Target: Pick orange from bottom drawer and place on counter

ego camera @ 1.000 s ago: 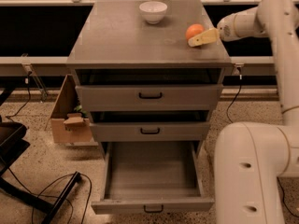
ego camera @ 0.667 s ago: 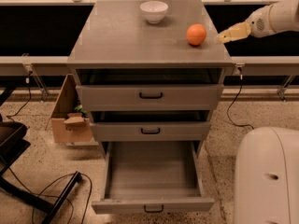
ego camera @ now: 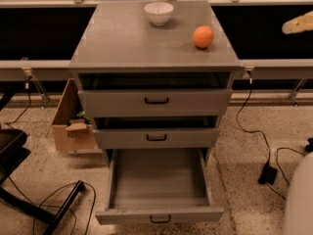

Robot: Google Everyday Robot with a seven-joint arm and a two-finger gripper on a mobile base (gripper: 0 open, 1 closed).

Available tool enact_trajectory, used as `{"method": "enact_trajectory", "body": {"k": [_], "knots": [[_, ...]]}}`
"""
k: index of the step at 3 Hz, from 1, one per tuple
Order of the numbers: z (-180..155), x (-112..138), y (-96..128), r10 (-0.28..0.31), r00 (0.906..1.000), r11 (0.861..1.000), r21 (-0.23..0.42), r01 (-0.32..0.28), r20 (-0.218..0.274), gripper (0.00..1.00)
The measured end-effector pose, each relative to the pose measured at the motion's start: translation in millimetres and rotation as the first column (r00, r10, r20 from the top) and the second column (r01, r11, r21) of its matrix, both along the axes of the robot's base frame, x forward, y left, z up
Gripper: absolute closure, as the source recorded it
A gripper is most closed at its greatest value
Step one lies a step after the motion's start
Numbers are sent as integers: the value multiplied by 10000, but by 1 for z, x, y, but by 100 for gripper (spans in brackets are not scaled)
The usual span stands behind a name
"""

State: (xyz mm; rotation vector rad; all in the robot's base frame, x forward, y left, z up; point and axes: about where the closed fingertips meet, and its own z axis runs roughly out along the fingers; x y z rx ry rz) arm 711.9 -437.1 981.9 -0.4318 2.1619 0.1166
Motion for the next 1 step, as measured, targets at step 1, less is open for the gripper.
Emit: {"method": "enact_trajectory", "body": {"k": [1], "knots": [[63,-23,-37,-1564,9845,9829,-854,1630,789,0]]}}
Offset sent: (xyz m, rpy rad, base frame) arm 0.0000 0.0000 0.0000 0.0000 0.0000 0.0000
